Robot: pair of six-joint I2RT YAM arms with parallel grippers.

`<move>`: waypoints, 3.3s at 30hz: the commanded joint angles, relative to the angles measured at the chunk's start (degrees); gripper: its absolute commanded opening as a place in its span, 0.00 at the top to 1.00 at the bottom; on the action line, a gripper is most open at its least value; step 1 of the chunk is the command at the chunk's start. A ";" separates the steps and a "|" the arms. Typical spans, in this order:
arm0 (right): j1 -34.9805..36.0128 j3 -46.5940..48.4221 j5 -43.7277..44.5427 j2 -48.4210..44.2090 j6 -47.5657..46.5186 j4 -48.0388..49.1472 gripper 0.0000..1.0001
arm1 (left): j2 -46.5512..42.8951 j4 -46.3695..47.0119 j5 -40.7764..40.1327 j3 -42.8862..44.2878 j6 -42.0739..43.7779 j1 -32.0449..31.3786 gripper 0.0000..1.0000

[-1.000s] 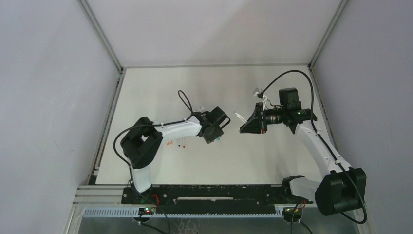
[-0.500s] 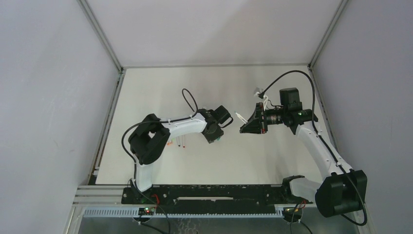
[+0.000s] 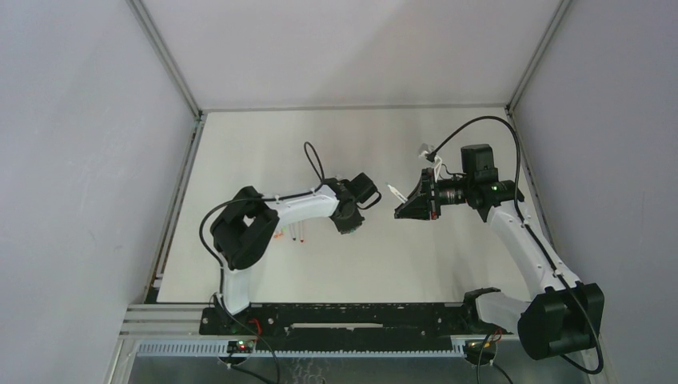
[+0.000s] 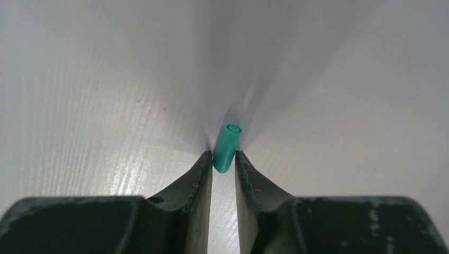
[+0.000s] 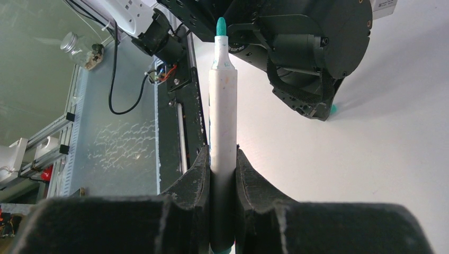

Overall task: Insert the pens into the pen caps
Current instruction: Insert the pen cap onto the pen.

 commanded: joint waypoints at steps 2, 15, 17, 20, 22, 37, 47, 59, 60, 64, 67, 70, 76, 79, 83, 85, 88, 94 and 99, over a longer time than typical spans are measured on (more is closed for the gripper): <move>-0.40 1.86 -1.42 -1.22 0.36 0.84 1.00 | -1.27 -0.15 -0.17 -4.57 12.50 0.36 0.76; -0.50 1.86 -1.57 -0.69 0.14 0.66 1.00 | -5.11 4.80 1.27 -16.32 30.90 0.33 0.81; -0.49 1.86 -1.66 -0.63 0.09 0.67 1.00 | -6.54 5.89 0.15 -18.08 32.88 0.34 0.81; -0.49 1.82 -1.77 -0.43 -0.06 0.67 1.00 | -9.42 6.46 -3.47 -19.18 36.11 0.37 0.78; -0.55 1.86 -1.77 -0.40 -0.10 0.61 1.00 | -10.92 6.42 -5.28 -18.98 37.88 0.34 0.70; -1.34 1.86 -1.93 -0.88 -0.50 0.43 1.00 | -29.56 16.43 -0.81 -20.96 52.18 0.21 0.45; -3.04 1.86 -2.44 -0.74 -1.11 0.02 1.00 | -31.17 18.38 8.76 -20.64 71.57 1.65 0.31; -4.91 1.85 -2.77 0.33 -1.31 -0.24 1.00 | -17.76 12.45 10.68 -12.65 83.08 1.97 0.35; -4.96 1.86 -2.82 0.43 -1.38 -0.25 1.00 | -16.71 12.20 10.88 -12.08 83.51 2.13 0.41; -5.14 1.86 -2.62 0.79 -1.43 -0.28 1.00 | -13.93 11.44 13.35 -10.52 84.71 2.87 0.50; -5.31 1.86 -2.62 1.04 -1.48 -0.23 1.00 | -11.93 10.36 14.14 -9.50 85.35 3.51 0.57; -5.32 1.86 -2.62 1.15 -1.49 -0.23 1.00 | -10.76 9.71 16.52 -8.94 85.63 4.18 0.60; -5.39 1.82 -2.69 1.15 -1.44 -0.27 1.00 | -9.09 7.63 17.23 -7.85 86.08 5.21 0.62; -5.38 1.86 -2.73 1.03 -1.46 -0.21 1.00 | -7.61 6.61 17.83 -7.05 86.21 5.37 0.63; -5.45 1.86 -2.78 0.98 -1.42 -0.23 1.00 | -5.82 5.71 18.74 -6.00 86.39 5.48 0.65; -5.57 1.86 -2.91 0.96 -1.40 -0.26 1.00 | -5.18 5.33 19.21 -5.58 86.55 5.45 0.66; -5.56 1.86 -2.87 0.77 -1.37 -0.26 1.00 | -4.30 4.65 19.23 -5.03 86.55 5.65 0.66; -5.67 1.86 -3.16 0.67 -1.36 -0.28 1.00 | -2.76 2.77 18.88 -4.16 86.49 6.09 0.72; -5.76 1.85 -3.31 0.53 -1.31 -0.19 1.00 | -2.67 1.68 17.10 -4.42 85.27 6.25 0.73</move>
